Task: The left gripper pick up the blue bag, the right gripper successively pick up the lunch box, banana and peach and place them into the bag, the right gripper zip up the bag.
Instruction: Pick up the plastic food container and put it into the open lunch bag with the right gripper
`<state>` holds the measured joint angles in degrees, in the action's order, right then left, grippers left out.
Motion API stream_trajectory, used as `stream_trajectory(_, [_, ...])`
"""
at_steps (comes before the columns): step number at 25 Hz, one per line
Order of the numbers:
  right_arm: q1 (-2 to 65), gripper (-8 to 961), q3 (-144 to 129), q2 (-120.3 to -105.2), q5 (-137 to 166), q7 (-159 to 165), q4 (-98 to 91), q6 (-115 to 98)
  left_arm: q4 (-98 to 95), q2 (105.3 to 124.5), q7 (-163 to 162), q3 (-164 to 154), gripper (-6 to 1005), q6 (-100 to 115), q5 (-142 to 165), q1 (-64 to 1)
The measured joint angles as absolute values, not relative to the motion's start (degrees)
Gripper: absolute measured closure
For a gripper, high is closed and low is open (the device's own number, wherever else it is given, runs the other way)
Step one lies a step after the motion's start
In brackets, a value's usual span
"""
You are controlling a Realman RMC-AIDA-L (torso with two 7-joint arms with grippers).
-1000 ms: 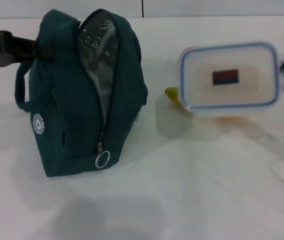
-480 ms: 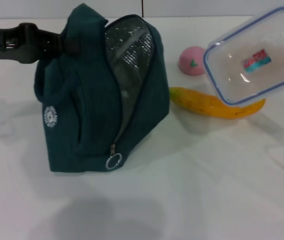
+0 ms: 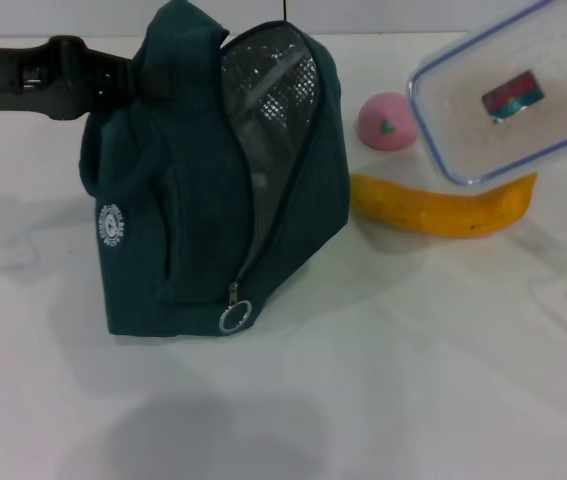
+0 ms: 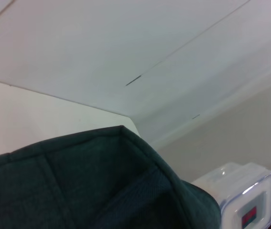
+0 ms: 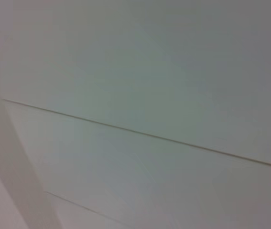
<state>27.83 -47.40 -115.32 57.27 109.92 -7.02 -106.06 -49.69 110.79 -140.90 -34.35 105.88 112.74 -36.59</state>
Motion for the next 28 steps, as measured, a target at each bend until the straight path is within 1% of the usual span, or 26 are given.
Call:
stream_trajectory(4, [28.56, 857, -47.38, -115.31, 54.93, 110.84, -7.41, -107.12, -49.47, 111.45, -140.99, -34.45, 956, 105.73, 112.8, -36.65])
stream_trajectory(9, [31.01, 857, -47.45, -115.43, 53.99, 111.22, -7.31, -107.21, -49.29, 112.37, -141.02, -34.63, 956, 105.63, 112.94, -37.19])
stream_trajectory(16, [35.61, 858, -47.45, -116.2, 53.9, 111.53, -6.52, -106.95, -46.6, 113.56, -139.95, -34.83, 956, 105.2, 113.27, -38.11])
stream_trajectory(23, [39.92, 858, -48.15, -116.19, 54.09, 110.99, -4.25, -106.08, -45.84, 114.57, -139.36, -35.47, 956, 104.44, 113.27, -39.21])
stream_trajectory(28, [40.81, 858, -50.51, -116.19, 54.57, 109.72, -3.87, -103.14, -45.8, 115.1, -139.22, -36.18, 956, 104.44, 112.93, -39.29])
